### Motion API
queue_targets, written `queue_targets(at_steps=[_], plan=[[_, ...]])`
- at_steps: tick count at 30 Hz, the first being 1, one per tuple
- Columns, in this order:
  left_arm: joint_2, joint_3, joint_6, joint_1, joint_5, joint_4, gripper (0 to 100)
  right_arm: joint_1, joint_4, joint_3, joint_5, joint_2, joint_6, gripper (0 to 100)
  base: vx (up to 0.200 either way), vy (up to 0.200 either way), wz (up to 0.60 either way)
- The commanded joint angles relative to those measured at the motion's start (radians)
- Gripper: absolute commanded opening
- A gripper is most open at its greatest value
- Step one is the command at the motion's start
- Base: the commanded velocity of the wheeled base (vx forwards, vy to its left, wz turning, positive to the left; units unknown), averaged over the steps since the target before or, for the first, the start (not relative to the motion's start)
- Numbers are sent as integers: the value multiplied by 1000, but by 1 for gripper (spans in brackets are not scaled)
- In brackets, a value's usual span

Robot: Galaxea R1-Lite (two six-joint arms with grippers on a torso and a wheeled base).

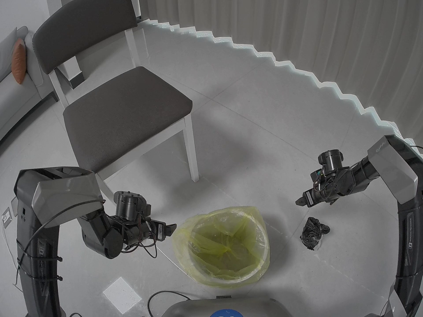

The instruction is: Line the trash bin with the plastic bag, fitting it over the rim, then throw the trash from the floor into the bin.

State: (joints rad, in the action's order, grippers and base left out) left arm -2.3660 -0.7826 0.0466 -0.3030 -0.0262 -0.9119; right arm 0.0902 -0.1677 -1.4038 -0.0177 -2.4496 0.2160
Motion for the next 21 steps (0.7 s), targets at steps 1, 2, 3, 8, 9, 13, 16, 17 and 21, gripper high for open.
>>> queue_targets(at_steps=[1, 2, 3, 8, 9, 13, 16, 17, 21], plan=[[71, 42, -1, 27, -1, -1, 100, -35, 0, 2, -21, -49, 19, 100, 0, 0, 0], [77, 48, -2, 30, -1, -1, 100, -40, -1, 2, -22, -58, 22, 100, 0, 0, 0], [85, 55, -2, 31, -1, -1, 100, -44, -1, 2, -22, -68, 26, 100, 0, 0, 0], [94, 91, 1, 33, -3, -28, 100, -61, -16, -15, -30, -132, 39, 100, 0, 0, 0], [94, 91, 1, 33, -3, -28, 100, -61, -16, -15, -30, -132, 39, 100, 0, 0, 0], [94, 134, -2, 28, -1, -73, 100, -69, -6, -83, -31, -158, 39, 100, 0, 0, 0], [97, 157, -4, 30, -3, -84, 100, -73, 30, -133, -31, -174, 37, 100, 0, 0, 0], [99, 166, -2, 30, -3, -96, 100, -73, 36, -147, -31, -180, 36, 100, 0, 0, 0], [129, 203, 1, 30, -41, -133, 100, -75, 37, -164, -30, -189, 31, 100, 0, 0, 0]])
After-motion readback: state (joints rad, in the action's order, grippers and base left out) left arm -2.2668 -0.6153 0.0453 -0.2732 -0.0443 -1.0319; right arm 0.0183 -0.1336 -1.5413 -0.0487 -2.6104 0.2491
